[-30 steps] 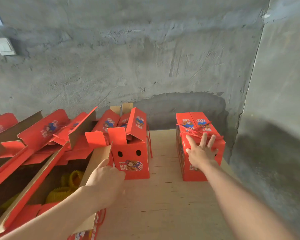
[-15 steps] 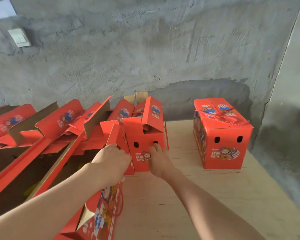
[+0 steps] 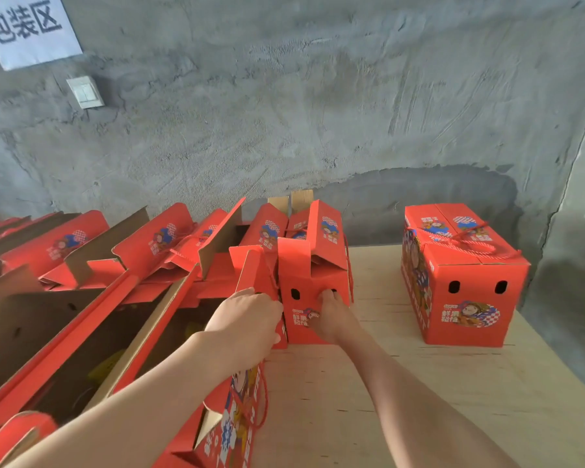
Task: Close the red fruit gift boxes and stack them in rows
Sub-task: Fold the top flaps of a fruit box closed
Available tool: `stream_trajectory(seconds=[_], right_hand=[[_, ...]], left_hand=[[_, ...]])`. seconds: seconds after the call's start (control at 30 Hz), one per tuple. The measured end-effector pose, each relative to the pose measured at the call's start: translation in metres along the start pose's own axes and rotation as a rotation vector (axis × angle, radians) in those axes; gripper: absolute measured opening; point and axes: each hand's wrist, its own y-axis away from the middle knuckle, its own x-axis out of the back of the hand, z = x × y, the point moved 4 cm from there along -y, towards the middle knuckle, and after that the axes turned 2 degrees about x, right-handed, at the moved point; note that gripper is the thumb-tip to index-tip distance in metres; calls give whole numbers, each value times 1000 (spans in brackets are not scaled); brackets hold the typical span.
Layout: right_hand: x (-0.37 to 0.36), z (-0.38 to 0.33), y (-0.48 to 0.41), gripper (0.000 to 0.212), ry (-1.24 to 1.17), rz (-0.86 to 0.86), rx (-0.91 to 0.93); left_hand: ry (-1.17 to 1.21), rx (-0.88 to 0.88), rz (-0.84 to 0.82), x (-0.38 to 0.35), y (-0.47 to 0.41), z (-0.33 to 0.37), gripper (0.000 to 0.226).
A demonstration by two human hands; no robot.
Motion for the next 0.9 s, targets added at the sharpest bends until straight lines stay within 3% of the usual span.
stream_trajectory(seconds=[0.23, 0.5, 0.57, 0.6, 0.67, 0.7, 0.8, 0.9], right_hand=[[7, 12, 79, 27, 42, 182, -16], [25, 21, 251, 25, 119, 115, 83], [40, 24, 300, 33, 99, 134, 103], [49, 27, 325, 40, 44, 141, 93], [70, 37, 369, 32, -68, 136, 68], [82, 45, 388, 28, -110, 103, 44], [116, 68, 429, 42, -170, -74, -1], [141, 103, 444, 24, -247, -81, -111]], left_hand=[[-30, 6, -115, 16, 24, -3, 14], [-27, 51, -195, 36, 86, 21, 10], [-18, 40, -191, 40, 105, 38, 17], [34, 60, -188, 42, 115, 45, 23], [205, 130, -177, 46, 134, 57, 33], [275, 154, -180, 48, 143, 63, 34], [408, 199, -174, 51, 164, 83, 33], [631, 338, -100, 51, 179, 101, 37]])
